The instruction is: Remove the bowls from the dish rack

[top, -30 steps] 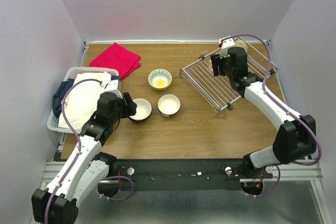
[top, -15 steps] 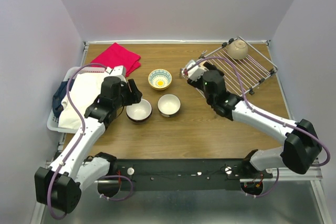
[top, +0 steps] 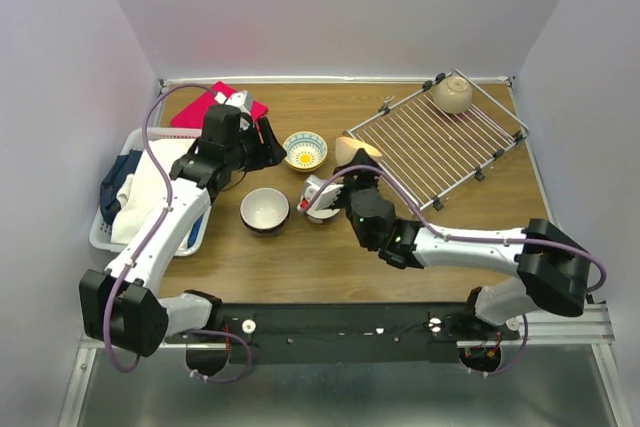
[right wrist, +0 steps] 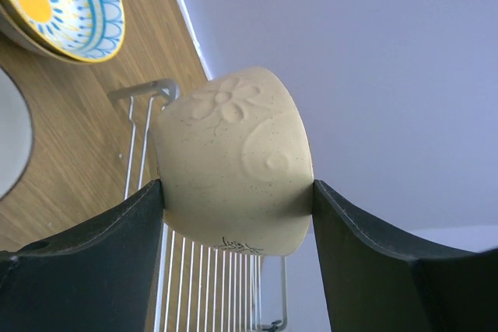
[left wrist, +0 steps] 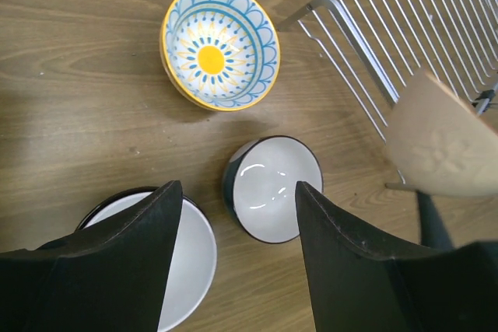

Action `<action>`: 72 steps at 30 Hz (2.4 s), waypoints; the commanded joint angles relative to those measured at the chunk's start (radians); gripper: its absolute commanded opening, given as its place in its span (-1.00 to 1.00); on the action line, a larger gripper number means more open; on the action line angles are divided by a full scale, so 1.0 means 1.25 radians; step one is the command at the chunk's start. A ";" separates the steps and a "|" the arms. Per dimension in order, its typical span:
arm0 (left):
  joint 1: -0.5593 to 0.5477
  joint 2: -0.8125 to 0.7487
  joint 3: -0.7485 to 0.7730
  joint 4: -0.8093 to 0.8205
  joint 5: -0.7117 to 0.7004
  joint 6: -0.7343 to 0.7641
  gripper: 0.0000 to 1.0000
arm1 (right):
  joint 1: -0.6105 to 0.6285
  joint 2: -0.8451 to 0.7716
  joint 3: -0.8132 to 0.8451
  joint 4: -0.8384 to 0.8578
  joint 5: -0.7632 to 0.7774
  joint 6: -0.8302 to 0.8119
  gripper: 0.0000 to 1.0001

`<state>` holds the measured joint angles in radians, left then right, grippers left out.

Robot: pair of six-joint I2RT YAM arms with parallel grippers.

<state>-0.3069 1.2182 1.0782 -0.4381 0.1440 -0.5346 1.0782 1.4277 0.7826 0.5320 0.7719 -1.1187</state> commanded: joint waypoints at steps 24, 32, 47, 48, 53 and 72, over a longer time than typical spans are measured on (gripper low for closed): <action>-0.002 0.201 0.199 -0.150 0.254 -0.117 0.39 | 0.181 0.192 -0.028 0.384 0.064 -0.223 -0.45; -0.011 0.226 0.176 -0.140 0.290 -0.131 0.39 | 0.196 0.224 -0.024 0.419 0.068 -0.235 -0.45; -0.044 0.278 0.128 -0.188 0.291 -0.086 -0.07 | 0.205 0.249 -0.022 0.463 0.083 -0.260 -0.44; -0.044 0.277 0.125 -0.187 0.289 -0.086 -0.15 | 0.205 0.251 -0.024 0.463 0.083 -0.257 -0.44; -0.044 0.267 0.144 -0.193 0.269 -0.079 -0.85 | 0.205 0.259 -0.020 0.464 0.093 -0.245 -0.36; -0.023 0.206 0.301 -0.205 -0.062 0.040 -1.00 | 0.205 0.161 0.005 0.151 0.116 0.044 0.96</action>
<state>-0.3553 1.5543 1.4075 -0.7246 0.2169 -0.5446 1.3373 1.6863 0.7795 0.8558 0.8856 -1.2434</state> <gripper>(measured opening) 0.085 0.959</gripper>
